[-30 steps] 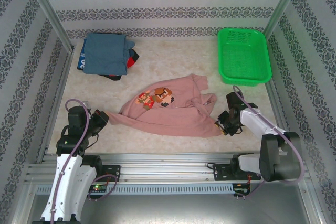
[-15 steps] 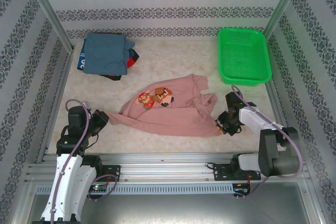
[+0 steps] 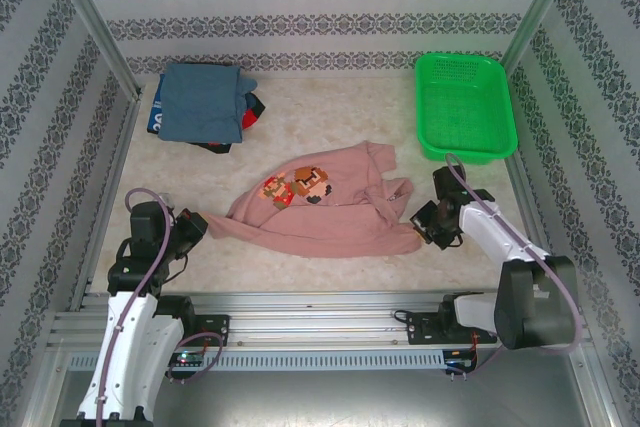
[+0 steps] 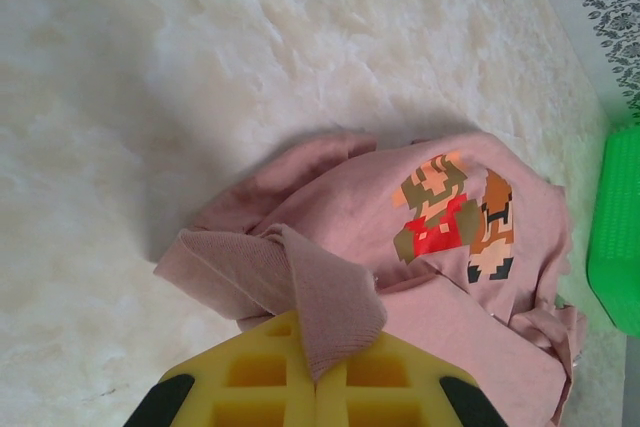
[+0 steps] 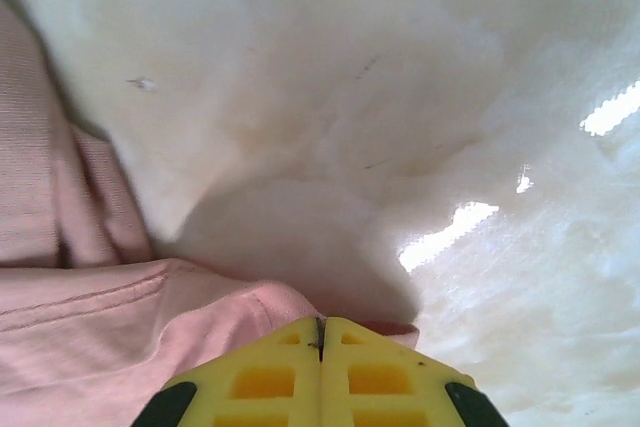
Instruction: Fold and stack the t-shirts
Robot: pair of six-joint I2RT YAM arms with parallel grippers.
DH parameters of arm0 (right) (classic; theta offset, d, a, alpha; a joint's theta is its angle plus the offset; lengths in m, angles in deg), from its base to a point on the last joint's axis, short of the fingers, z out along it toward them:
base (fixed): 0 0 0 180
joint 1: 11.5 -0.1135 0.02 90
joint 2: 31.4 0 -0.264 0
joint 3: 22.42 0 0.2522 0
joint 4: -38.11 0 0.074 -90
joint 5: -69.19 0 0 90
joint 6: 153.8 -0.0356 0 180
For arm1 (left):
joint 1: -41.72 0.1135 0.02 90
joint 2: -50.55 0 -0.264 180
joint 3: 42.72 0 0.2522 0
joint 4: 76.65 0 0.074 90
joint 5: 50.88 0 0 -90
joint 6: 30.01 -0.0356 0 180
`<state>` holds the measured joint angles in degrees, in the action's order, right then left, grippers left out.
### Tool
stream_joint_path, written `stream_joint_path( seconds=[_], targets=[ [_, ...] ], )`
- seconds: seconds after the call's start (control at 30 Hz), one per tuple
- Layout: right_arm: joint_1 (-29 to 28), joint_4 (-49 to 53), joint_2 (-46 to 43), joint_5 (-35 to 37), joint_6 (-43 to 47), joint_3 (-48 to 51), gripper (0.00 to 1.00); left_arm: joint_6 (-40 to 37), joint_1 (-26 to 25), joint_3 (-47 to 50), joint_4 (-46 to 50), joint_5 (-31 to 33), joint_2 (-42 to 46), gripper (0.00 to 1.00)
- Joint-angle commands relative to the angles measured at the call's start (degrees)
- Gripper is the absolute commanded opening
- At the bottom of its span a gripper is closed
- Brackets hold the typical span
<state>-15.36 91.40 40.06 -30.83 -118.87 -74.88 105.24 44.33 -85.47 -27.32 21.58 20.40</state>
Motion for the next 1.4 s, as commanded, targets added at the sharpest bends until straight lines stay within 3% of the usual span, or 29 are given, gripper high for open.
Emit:
stream_joint_path(
  seconds=[0.0,0.3,0.5,0.77,1.03,1.23,1.37],
  targets=[
    [0.8,3.3,-1.4,1.2,1.1,-0.5,0.07,-1.3,-0.6,-0.7,-0.9,0.4,-0.4,0.0],
    [1.3,9.4,-4.6,2.0,4.3,-8.5,0.03,-3.7,-0.6,-7.3,-0.9,2.3,-4.1,0.0],
    [2.5,15.0,-4.8,1.0,8.8,-21.6,0.03,-9.4,-0.4,-21.3,-0.8,4.3,-11.7,0.0],
    [8.3,14.8,-0.8,-5.5,12.7,-38.4,0.0,-15.9,2.2,-42.5,-1.3,7.7,-23.4,0.0],
    [12.8,4.2,7.0,-16.2,11.9,-62.3,0.0,-22.2,2.5,-68.2,-5.5,9.5,-35.1,0.0],
    [15.8,-7.0,11.4,-24.3,5.2,-76.0,0.0,-26.2,2.5,-82.4,-10.6,8.4,-41.8,0.0],
    [20.2,-9.2,12.8,-27.6,2.2,-84.2,0.0,-29.9,2.6,-90.1,-10.4,9.6,-44.3,0.0]
  ],
)
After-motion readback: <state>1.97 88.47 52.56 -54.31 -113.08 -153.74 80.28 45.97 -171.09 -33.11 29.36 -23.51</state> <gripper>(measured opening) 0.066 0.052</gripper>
